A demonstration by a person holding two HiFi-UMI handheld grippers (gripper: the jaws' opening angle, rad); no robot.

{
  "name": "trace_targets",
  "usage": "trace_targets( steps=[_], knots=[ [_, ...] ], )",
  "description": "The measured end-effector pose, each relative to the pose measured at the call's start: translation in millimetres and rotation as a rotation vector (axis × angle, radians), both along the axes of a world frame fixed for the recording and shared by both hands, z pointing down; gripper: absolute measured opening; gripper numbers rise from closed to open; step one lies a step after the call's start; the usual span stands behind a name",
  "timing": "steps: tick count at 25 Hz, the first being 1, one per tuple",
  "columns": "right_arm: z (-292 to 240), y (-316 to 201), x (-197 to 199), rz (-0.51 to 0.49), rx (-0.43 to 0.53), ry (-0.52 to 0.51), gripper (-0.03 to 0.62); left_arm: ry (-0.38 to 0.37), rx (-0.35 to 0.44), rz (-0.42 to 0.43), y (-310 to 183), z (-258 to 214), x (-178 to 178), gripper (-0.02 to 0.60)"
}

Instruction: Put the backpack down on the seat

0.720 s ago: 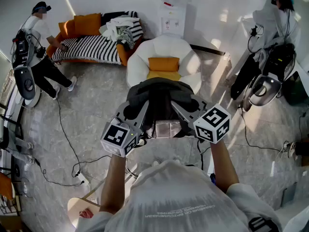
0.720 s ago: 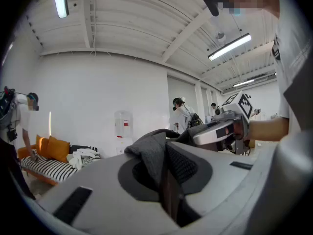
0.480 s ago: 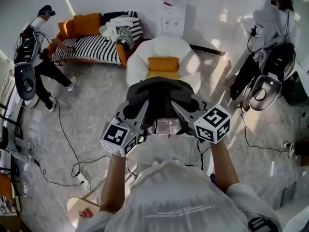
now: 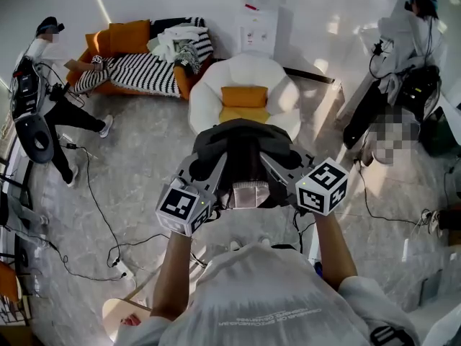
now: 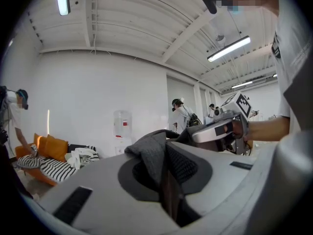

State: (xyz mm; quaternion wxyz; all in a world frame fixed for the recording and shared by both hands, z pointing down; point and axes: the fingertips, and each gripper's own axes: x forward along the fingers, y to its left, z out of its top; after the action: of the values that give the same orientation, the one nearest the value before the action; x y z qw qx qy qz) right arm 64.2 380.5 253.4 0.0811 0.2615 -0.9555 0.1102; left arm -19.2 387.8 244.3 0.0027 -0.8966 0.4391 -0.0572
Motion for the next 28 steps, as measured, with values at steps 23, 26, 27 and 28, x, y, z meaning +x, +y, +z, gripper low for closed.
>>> trace_targets(
  steps=[23,26,27,28],
  knots=[
    [15.6,-64.1,-40.9,-0.028,-0.03,-0.042,0.031,-0.044,-0.042,0.008,-60.9,16.8,-41.3,0.046],
    [14.4,-91.6,-37.3,-0.036,-0.033,-0.046,0.031,-0.024,-0.011,0.004,-89.4,15.2,-37.8,0.046],
    [13.6,-100.7,-35.7,-0.038,-0.034,-0.048,0.031,-0.019,-0.01,0.004,-98.3,14.5,-36.2,0.046],
    [12.6,-110.1,-34.2,-0.041,-0.034,-0.049,0.031,-0.016,-0.013,0.002,-107.1,13.5,-34.7,0.046]
  ],
)
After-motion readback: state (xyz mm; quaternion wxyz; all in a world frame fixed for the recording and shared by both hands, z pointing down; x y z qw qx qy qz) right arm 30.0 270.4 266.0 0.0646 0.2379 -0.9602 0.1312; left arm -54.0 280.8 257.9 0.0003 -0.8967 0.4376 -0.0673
